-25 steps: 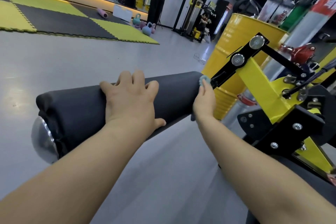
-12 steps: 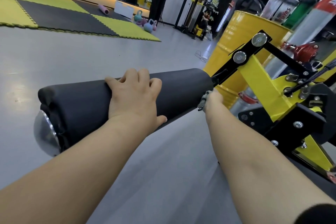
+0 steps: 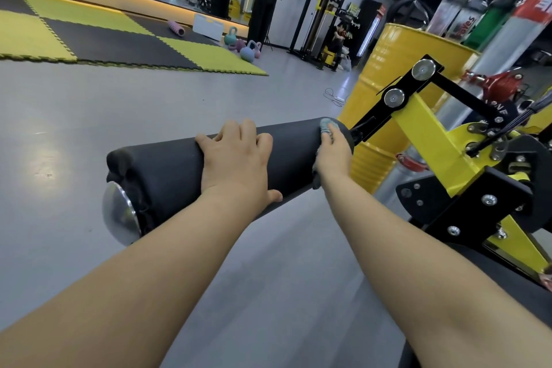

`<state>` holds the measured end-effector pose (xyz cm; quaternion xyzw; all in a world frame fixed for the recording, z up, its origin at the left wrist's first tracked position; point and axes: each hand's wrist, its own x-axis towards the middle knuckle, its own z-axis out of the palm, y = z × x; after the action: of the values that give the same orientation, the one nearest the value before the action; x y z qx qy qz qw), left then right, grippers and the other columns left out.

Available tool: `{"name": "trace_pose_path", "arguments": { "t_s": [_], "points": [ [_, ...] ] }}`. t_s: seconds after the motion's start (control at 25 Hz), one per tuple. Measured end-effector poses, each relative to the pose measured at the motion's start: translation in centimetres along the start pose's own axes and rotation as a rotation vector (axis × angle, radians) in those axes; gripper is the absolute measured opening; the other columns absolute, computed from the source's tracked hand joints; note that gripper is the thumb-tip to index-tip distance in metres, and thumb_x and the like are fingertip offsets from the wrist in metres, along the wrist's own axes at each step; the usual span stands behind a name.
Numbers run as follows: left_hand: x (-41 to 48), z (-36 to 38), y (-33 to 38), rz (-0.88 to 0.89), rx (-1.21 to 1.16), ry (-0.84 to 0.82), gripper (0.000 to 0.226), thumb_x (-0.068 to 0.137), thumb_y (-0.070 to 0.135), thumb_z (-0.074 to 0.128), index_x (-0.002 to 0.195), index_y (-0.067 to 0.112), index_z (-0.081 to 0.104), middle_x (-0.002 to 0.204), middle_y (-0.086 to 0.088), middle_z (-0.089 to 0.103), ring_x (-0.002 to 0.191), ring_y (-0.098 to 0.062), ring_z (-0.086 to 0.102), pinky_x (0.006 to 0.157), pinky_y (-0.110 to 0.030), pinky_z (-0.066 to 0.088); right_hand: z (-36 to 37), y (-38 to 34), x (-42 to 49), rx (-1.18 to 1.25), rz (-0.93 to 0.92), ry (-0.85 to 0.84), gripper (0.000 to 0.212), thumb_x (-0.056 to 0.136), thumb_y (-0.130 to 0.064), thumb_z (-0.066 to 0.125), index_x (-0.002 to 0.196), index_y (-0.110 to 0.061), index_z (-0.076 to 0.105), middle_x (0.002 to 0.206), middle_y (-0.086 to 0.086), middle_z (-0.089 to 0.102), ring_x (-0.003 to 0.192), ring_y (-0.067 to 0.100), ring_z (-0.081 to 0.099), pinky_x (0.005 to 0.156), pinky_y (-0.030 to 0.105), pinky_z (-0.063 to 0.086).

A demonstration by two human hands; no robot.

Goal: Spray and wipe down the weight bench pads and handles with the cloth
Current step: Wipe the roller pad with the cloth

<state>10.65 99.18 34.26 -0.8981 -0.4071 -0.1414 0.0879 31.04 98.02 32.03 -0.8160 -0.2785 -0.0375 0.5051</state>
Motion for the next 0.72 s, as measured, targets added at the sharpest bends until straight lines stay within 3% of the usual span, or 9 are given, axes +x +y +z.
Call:
{"name": "trace_pose_path", "arguments": {
  "t_s": [0.08,0.2,0.28,0.32,0.4,0.44,0.52,0.6,0.72],
  "points": [
    [-0.4,-0.6,-0.4,0.016,0.001,-0.008,0.074,0.075,0.071,0.052,0.121,0.018,0.033,0.118,-0.007,0.031,0.109,-0.027,0.034,0.090,-0.045,0.036,0.8,-2.4,-1.9,-0.154,-0.115,-0.094,0.033,0.099,-0.029,0.040,0.128,-0.026,0.055,0.138,0.006,0.049,0.130,0.028,0.040,0.106,0.039,0.031],
    [-1.5,-1.4,-1.1,0.058,-0.038,-0.004,0.060,0.084,0.061,0.048,0.126,0.019,0.038,0.124,-0.006,0.033,0.114,-0.025,0.033,0.088,-0.037,0.035,1.7,-4.5,-7.8,-0.098,-0.587,-0.307,0.029,0.097,-0.021,0.045,0.121,-0.020,0.062,0.131,-0.002,0.056,0.125,0.015,0.046,0.108,0.031,0.029],
    [-2.2,-2.2,-2.3,0.119,-0.099,0.020,0.045,0.094,0.049,0.039,0.128,0.020,0.045,0.128,-0.003,0.037,0.119,-0.021,0.033,0.082,-0.029,0.032,0.7,-3.4,-7.5,-0.103,-0.719,-0.271,0.029,0.097,-0.018,0.046,0.121,-0.017,0.062,0.129,0.002,0.058,0.126,0.018,0.045,0.108,0.027,0.027],
    [-2.5,-2.5,-3.2,0.156,-0.178,0.016,0.040,0.097,0.043,0.035,0.128,0.022,0.048,0.130,0.000,0.040,0.121,-0.019,0.034,0.083,-0.028,0.032,0.1,-2.6,-5.6,-0.146,-0.620,-0.238,0.031,0.097,-0.020,0.044,0.123,-0.020,0.060,0.132,0.005,0.056,0.129,0.024,0.042,0.108,0.028,0.026],
    [-3.2,-3.0,-5.3,0.173,-0.410,-0.015,0.037,0.099,0.036,0.032,0.130,0.028,0.051,0.133,0.005,0.045,0.123,-0.017,0.036,0.095,-0.029,0.034,-0.4,-2.0,-2.8,-0.208,-0.256,-0.203,0.034,0.099,-0.028,0.038,0.129,-0.028,0.055,0.138,0.008,0.049,0.130,0.034,0.039,0.108,0.039,0.032],
    [-3.4,-3.1,-6.3,0.139,-0.492,0.012,0.037,0.099,0.035,0.032,0.130,0.031,0.051,0.133,0.007,0.046,0.124,-0.017,0.037,0.099,-0.031,0.034,-0.2,-2.2,-2.3,-0.229,-0.161,-0.182,0.035,0.099,-0.029,0.036,0.129,-0.028,0.054,0.139,0.007,0.048,0.128,0.035,0.041,0.106,0.043,0.035],
    [-3.8,-2.1,-8.1,-0.046,-0.535,0.173,0.040,0.098,0.035,0.030,0.132,0.029,0.051,0.134,0.002,0.048,0.125,-0.022,0.037,0.103,-0.036,0.032,1.0,-4.2,-4.1,-0.259,-0.221,-0.174,0.033,0.099,-0.028,0.037,0.125,-0.027,0.058,0.134,0.003,0.054,0.129,0.034,0.041,0.104,0.043,0.036],
    [-4.3,-0.7,-8.8,-0.281,-0.710,0.236,0.042,0.099,0.033,0.027,0.135,0.021,0.048,0.136,-0.004,0.047,0.127,-0.026,0.037,0.105,-0.037,0.029,2.0,-7.2,-8.0,-0.265,-0.395,-0.258,0.030,0.099,-0.027,0.040,0.121,-0.028,0.061,0.128,-0.002,0.059,0.127,0.027,0.042,0.099,0.034,0.035],
    [-4.2,0.9,-8.5,-0.467,-1.061,0.317,0.038,0.101,0.026,0.029,0.133,0.016,0.047,0.136,-0.002,0.047,0.129,-0.019,0.037,0.104,-0.030,0.027,2.4,-9.5,-14.8,-0.117,-0.749,-0.396,0.028,0.097,-0.021,0.047,0.119,-0.022,0.064,0.128,-0.006,0.060,0.120,0.008,0.044,0.101,0.020,0.027]
  ]
}}
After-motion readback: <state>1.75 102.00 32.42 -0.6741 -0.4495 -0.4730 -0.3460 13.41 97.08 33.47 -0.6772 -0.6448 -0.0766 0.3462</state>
